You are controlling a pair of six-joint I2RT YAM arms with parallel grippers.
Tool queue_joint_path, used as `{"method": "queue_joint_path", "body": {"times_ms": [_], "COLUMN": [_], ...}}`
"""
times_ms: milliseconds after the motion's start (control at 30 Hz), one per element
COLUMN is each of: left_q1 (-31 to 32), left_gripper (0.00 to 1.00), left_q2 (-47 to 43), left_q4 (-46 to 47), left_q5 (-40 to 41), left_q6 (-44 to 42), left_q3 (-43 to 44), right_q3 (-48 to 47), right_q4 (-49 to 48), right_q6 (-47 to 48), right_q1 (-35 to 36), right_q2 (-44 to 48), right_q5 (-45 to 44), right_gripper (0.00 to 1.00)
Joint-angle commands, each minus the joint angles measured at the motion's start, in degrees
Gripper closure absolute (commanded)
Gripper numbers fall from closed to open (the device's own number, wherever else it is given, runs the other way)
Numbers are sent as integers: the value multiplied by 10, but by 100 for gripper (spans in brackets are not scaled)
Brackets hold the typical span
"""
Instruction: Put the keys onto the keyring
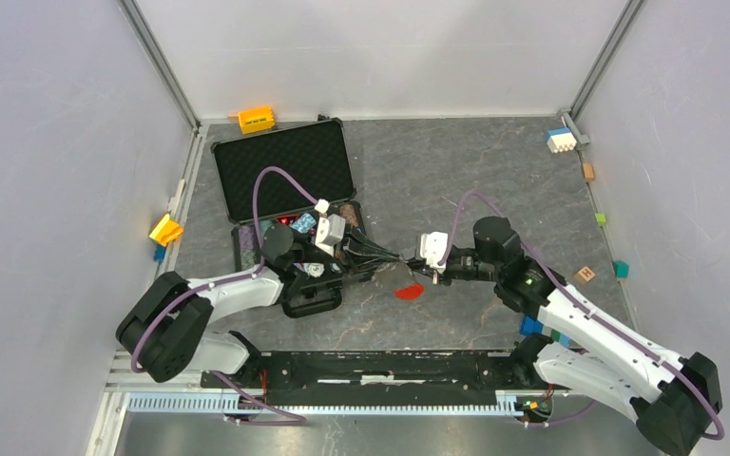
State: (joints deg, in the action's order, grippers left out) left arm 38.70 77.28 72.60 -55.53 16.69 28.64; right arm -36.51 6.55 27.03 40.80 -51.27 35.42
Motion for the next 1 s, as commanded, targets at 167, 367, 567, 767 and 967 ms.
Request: {"method": "queue_joint_path", "body": {"times_ms": [167, 367, 567, 767, 967], "left_q1": [-10, -11, -11, -11, -10], "left_gripper": [98, 98, 98, 98, 98], "left_q2": [-1, 2, 22, 39, 54], "left_q4": [14, 0, -3, 2, 4], "left_q5": [6, -1, -3, -4, -7], "left_q6": [-18, -29, -30, -28, -25], "left_q3": [2, 5, 14, 21, 28], "right_q3": [-11, -25, -54, -87, -114], "right_q4": [34, 78, 117, 151, 171], "right_q6": [42, 82, 95, 99, 99], "right_q1": [-3, -3, -2, -1, 6], "right_q2": [32, 50, 43, 16, -1], "right_q5": [-49, -106, -110, -91, -90], "right_gripper": [100, 100, 100, 100, 100]}}
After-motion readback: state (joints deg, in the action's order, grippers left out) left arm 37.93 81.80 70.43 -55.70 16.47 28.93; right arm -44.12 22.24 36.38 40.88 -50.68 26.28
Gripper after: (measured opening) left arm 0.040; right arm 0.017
